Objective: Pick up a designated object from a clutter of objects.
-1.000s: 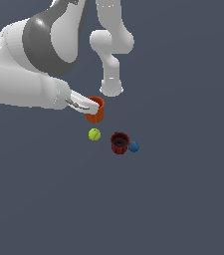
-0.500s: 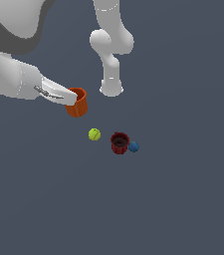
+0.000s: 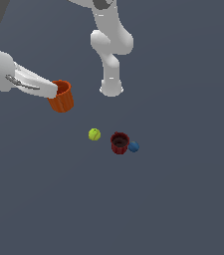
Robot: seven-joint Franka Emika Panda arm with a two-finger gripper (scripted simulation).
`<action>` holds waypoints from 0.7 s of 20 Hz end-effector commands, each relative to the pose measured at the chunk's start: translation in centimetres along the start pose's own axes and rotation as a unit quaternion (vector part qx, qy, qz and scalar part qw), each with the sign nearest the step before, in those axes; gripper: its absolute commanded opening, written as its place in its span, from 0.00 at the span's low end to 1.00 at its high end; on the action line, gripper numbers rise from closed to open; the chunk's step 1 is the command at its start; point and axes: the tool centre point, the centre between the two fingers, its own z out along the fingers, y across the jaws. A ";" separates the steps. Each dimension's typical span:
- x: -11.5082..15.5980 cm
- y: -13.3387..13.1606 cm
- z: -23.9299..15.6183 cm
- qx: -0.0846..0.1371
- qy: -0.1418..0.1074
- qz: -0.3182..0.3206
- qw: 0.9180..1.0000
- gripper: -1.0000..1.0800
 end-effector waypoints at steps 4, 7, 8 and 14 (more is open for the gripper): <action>-0.2 0.7 -1.7 0.000 0.000 -0.001 1.000 0.00; -0.2 0.9 -2.3 0.000 0.000 -0.002 1.000 0.00; -0.2 1.0 -2.4 0.000 0.000 -0.002 1.000 0.00; -0.3 1.1 -2.9 0.000 0.000 -0.002 1.000 0.00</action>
